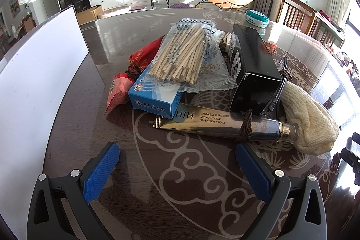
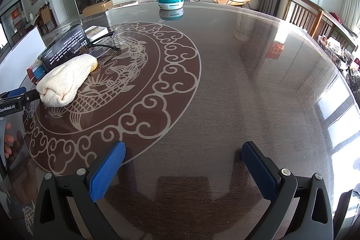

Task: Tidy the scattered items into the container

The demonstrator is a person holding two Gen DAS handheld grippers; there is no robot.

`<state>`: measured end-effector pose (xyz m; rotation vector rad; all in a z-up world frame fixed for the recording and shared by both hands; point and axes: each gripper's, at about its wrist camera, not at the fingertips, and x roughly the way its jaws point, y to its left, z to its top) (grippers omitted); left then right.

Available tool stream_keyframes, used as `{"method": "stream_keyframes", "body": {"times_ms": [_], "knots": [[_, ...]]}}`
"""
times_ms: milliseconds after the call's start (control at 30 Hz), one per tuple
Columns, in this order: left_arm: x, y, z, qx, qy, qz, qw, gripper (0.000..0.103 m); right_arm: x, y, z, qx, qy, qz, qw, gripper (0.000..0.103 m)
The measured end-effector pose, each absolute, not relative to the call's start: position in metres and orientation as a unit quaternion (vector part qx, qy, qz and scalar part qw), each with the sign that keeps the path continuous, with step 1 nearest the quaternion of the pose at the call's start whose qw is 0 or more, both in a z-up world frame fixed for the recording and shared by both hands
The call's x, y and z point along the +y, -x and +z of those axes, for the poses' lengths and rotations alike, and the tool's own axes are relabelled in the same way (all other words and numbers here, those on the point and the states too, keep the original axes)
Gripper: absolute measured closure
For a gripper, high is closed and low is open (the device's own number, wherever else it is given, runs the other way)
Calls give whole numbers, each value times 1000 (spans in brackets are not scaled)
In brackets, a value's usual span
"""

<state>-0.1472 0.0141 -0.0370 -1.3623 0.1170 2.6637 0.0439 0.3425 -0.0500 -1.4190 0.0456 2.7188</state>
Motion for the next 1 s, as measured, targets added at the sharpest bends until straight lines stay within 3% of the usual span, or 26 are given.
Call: {"method": "stream_keyframes", "body": {"times_ms": [533,667,833,1000], "knots": [[-10,116,-38,38,453,888,73,0,331,-24,-50,24,470,882,35,0],[-10,116,-39,38,453,888,73,0,296,-25,-31,106,419,898,-80,0],[-11,116,-39,38,453,888,73,0,228,1,-17,36,391,908,-145,0],[-11,115,-39,38,453,888,73,0,234,39,-31,22,418,905,-78,0]]}}
